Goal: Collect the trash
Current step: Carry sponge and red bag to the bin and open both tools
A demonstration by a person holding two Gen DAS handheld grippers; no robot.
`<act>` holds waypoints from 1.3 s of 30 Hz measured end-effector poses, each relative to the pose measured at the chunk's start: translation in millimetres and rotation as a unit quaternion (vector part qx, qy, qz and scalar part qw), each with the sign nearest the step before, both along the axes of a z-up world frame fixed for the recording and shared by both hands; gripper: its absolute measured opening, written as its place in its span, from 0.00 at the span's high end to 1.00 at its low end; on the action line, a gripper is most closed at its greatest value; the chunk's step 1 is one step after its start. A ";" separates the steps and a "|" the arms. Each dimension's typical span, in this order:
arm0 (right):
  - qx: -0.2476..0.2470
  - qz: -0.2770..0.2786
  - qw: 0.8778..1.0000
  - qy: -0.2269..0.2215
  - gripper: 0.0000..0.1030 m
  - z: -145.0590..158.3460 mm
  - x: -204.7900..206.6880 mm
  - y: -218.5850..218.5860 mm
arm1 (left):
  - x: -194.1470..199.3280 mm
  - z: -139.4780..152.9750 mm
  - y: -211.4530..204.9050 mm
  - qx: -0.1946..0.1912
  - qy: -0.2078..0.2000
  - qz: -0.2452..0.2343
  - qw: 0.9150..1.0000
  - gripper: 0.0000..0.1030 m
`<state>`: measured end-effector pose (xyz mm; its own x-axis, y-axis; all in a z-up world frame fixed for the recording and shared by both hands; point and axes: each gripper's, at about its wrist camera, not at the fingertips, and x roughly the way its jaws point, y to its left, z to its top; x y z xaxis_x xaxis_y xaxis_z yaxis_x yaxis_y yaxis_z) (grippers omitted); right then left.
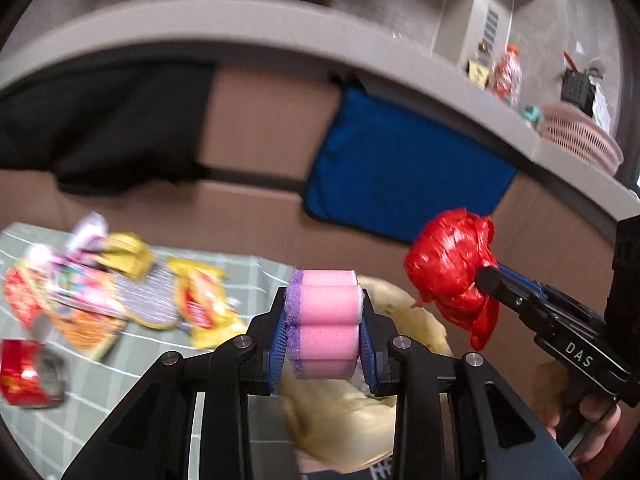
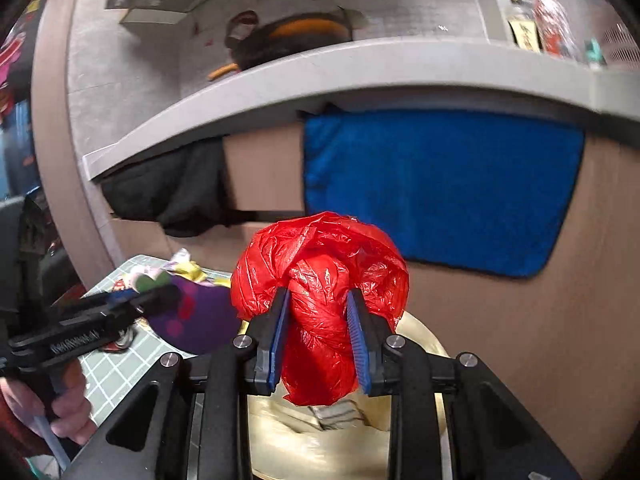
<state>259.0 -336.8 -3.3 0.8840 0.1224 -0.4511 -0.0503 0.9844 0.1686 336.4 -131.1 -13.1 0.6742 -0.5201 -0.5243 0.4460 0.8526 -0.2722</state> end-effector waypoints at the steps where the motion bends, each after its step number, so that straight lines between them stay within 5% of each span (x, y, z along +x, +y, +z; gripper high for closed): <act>1: 0.003 -0.004 1.000 0.006 0.75 -5.2 3.2 -6.1 | 5.0 -7.7 -10.5 0.001 0.007 -0.006 1.000 0.70; 13: 0.041 -0.023 0.998 0.046 0.75 -48.8 33.4 -37.3 | 28.8 -39.2 -61.1 0.005 0.045 -0.048 0.998 0.70; 25: 0.100 -0.007 0.984 0.144 0.75 -119.4 72.3 -51.7 | 67.3 -102.6 -68.1 0.011 0.173 -0.059 0.983 0.67; 28: 0.099 -0.003 0.982 0.164 0.75 -130.8 76.7 -47.3 | 61.3 -92.9 -56.5 -0.005 0.154 -0.052 0.987 0.55; 34: 0.081 -0.010 0.982 0.171 0.69 -132.6 74.1 -34.9 | 44.3 -65.1 -27.5 -0.040 0.110 -0.024 0.993 0.49; 39: 0.047 -0.022 0.990 0.133 0.52 -104.2 56.1 -25.1 | 16.1 -32.7 6.6 -0.015 0.041 0.035 0.998 0.49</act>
<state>315.1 -361.9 -107.6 0.7412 0.1382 -0.6569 0.0508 0.9642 0.2602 352.5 -124.5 -45.7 0.6645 -0.4905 -0.5639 0.3614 0.8713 -0.3320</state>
